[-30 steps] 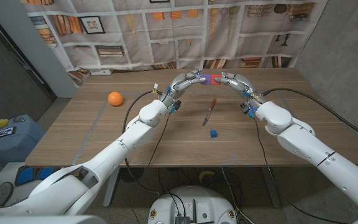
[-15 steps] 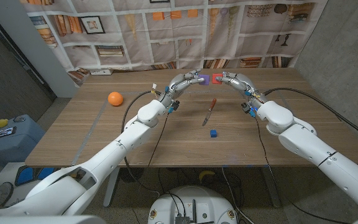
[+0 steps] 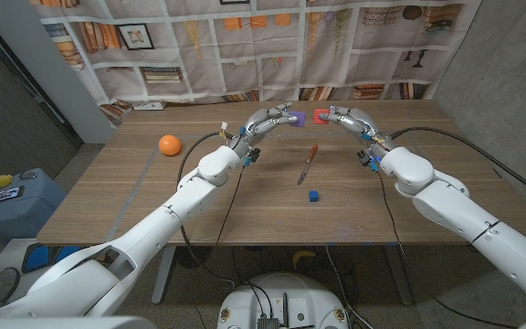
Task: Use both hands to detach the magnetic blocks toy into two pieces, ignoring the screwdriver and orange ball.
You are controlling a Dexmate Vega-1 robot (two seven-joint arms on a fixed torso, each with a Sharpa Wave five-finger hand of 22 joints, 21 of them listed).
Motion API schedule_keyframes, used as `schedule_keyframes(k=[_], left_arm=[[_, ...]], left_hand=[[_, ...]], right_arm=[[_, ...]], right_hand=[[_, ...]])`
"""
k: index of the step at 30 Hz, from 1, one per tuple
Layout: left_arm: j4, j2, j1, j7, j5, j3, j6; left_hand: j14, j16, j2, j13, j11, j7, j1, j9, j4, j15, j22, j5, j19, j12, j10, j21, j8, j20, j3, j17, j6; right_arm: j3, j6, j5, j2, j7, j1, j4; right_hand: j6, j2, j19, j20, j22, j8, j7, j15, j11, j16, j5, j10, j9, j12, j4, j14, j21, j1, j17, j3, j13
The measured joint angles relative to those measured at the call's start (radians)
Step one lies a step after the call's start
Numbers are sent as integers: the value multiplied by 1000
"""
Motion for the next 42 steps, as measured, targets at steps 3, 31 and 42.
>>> schedule_keyframes(k=[3, 31, 42], left_arm=[[-17, 16, 3, 7, 14, 0, 22], [-180, 155, 11, 45, 117, -13, 194], [-240, 208, 7, 39, 134, -28, 250]], left_hand=[[0, 0, -1, 0, 5, 0, 1, 0, 0, 0, 0, 0, 0, 0, -5, 0, 0, 0, 0, 0, 0], [0, 0, 3, 0, 5, -3, 15, 0, -1, 0, 0, 5, 0, 0, -5, 0, 0, 0, -5, 0, -3], [0, 0, 5, 0, 5, -9, 14, 0, -1, 0, 0, 5, 6, 0, -5, 0, 0, 5, -7, 0, -9]], right_arm=[[0, -11, -9, -11, -3, 1, -8], [-7, -133, -81, -80, -20, 16, -52], [-9, -176, -96, -91, -28, 20, -66]], right_hand=[[0, -2, 4, -4, 0, 3, 0, 0, 0, 0, 0, 0, -6, 0, -3, 0, 0, 2, 2, -3, 0], [-8, 16, 11, -11, 0, -5, -7, 0, -7, 0, 3, 7, -20, -15, -7, 0, 0, 47, 5, -7, 0], [-9, 16, 11, -11, 0, -3, -9, -7, -7, 0, 3, 7, -25, -15, -5, 7, 0, 47, 9, -11, 0]])
